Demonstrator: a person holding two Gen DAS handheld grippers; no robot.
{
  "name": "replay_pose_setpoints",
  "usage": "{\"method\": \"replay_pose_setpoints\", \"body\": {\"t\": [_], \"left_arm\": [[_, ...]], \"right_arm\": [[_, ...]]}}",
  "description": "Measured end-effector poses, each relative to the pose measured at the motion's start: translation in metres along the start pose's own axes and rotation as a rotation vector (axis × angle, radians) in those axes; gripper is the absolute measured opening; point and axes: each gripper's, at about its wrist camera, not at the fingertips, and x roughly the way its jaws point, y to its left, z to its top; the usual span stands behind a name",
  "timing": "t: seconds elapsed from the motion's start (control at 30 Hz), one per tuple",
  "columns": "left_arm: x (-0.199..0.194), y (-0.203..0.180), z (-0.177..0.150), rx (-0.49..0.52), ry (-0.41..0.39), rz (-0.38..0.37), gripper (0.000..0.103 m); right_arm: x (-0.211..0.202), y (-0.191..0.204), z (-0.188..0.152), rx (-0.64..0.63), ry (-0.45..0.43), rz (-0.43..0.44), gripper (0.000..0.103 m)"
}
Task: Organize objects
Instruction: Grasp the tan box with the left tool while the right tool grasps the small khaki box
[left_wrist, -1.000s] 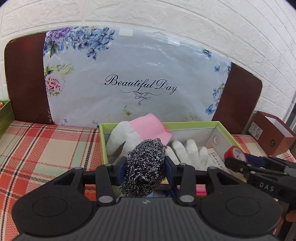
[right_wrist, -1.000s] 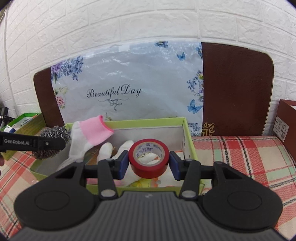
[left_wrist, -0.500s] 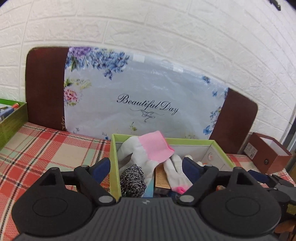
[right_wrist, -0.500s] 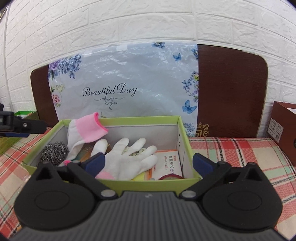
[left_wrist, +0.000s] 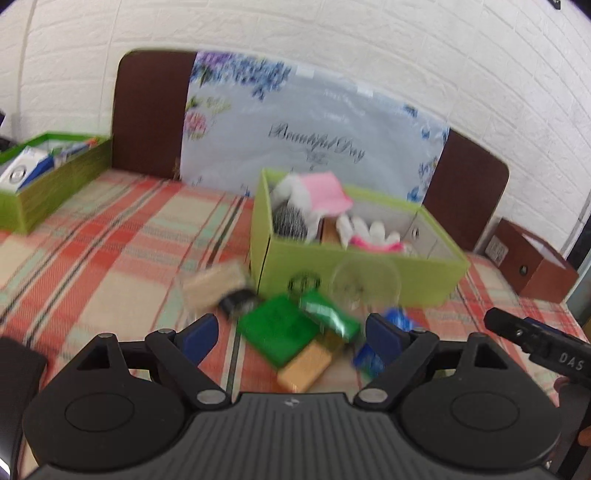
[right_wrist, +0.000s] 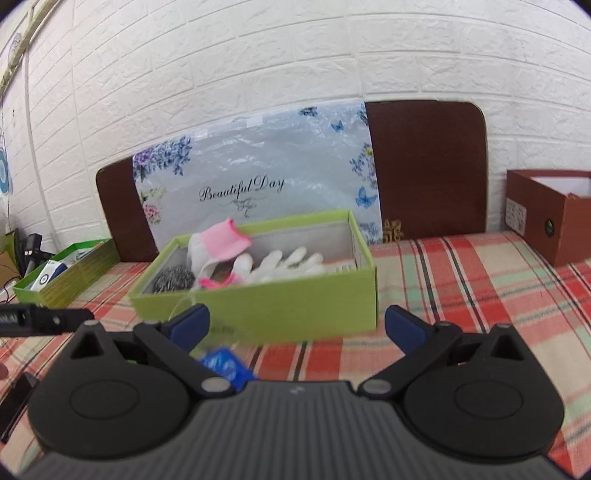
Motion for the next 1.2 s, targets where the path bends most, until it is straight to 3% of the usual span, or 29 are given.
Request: {"method": "replay_pose_setpoints", "body": {"t": [0.33, 0.53, 0.87, 1.2], "left_arm": [[-0.012, -0.002, -0.059, -0.009, 0.162, 0.027, 0.090], [-0.025, -0.014, -0.068, 0.026, 0.163, 0.023, 0.090], [-0.047, -0.021, -0.072, 0.087, 0.117, 0.041, 0.090], [-0.026, -0.007, -0.066, 0.075, 0.149, 0.052, 0.090]], "right_arm": [[-0.055, 0.007, -0.073, -0.006, 0.126, -0.077, 0.103], [-0.076, 0.016, -0.106, -0.023, 0.188, -0.104, 0.103], [-0.097, 0.038, -0.103, -0.044, 0.157, -0.076, 0.103], [-0.080, 0.042, -0.100, -0.061, 0.200, -0.108, 0.103]]}}
